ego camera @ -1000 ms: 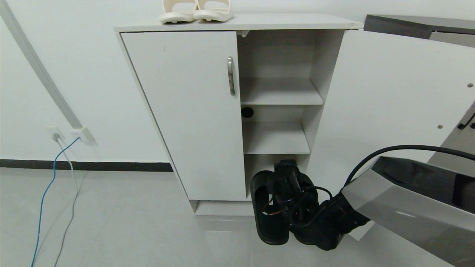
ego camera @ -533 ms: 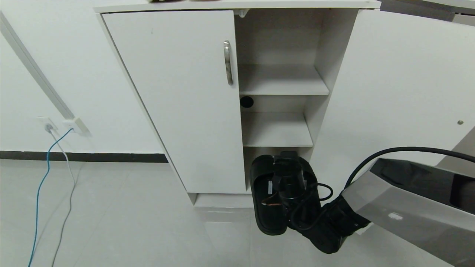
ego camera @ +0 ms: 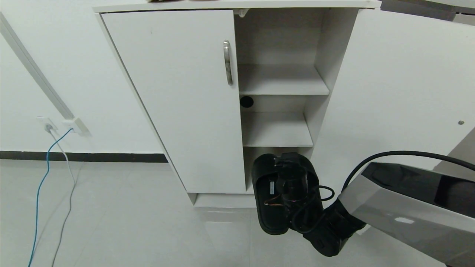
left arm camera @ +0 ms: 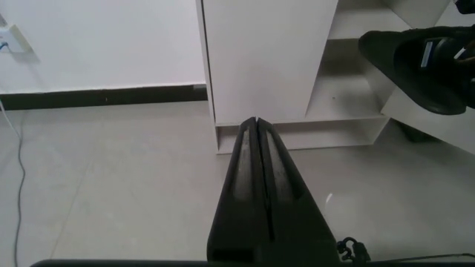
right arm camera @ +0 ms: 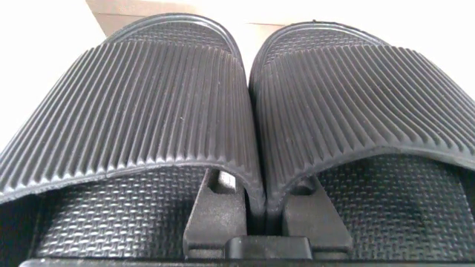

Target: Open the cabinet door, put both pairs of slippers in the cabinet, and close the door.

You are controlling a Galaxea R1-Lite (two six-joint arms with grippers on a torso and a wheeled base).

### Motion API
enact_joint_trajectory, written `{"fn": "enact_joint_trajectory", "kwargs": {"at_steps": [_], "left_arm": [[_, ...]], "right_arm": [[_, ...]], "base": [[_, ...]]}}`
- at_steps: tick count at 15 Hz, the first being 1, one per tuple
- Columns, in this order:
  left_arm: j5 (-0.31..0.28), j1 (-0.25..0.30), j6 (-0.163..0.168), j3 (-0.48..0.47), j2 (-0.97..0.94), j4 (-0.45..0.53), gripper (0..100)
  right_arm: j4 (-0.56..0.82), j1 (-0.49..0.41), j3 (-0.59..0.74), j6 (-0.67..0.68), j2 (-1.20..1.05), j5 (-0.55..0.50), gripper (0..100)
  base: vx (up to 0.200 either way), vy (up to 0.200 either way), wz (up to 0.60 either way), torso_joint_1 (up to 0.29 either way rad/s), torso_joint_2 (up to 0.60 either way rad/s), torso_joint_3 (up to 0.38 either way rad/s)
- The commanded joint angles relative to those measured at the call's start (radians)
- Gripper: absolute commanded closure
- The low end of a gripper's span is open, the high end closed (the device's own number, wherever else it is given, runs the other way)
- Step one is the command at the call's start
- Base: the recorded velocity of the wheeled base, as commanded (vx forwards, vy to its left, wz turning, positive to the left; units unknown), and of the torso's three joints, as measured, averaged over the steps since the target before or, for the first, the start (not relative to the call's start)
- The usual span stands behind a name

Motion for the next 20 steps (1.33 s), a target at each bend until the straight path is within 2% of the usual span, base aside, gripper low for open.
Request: {"fn": "enact_joint_trajectory", "kwargs": {"at_steps": [1,8,10,18,19,20], "left_arm": [[-0.001,0.0,0.0,0.0,0.0,0.0,100],[0.0,0.0,0.0,-0.001,0.0,0.0,100],[0.014,0.0,-0.009,0.0,0.0,0.0,100],[0.017,0.0,-0.009,0.0,0.0,0.0,100],[0.025,0.0,-0.009,0.0,0.0,0.0,100],[0.058,0.0,-0.011,0.0,0.0,0.0,100]], "right_arm": [[-0.001,-0.001,-0.001,0.0,0.001,0.0,100],[-0.001,-0.004,0.007,0.0,0.003,0.0,100],[-0.001,-0.004,0.007,0.0,0.003,0.0,100],[0.0,-0.013,0.006,0.0,0.015,0.005,100],[0.0,-0.014,0.003,0.0,0.018,0.006,100],[0.008,-0.022,-0.024,-0.003,0.026,0.009,100]], "base": [[0.2,0.0,0.0,-0.007,0.0,0.002],[0.2,0.0,0.0,0.004,0.0,-0.001],[0.0,0.0,0.0,0.0,0.0,0.0],[0.0,0.0,0.0,0.0,0.0,0.0],[0.0,0.0,0.0,0.0,0.0,0.0],[0.0,0.0,0.0,0.0,0.0,0.0]]}}
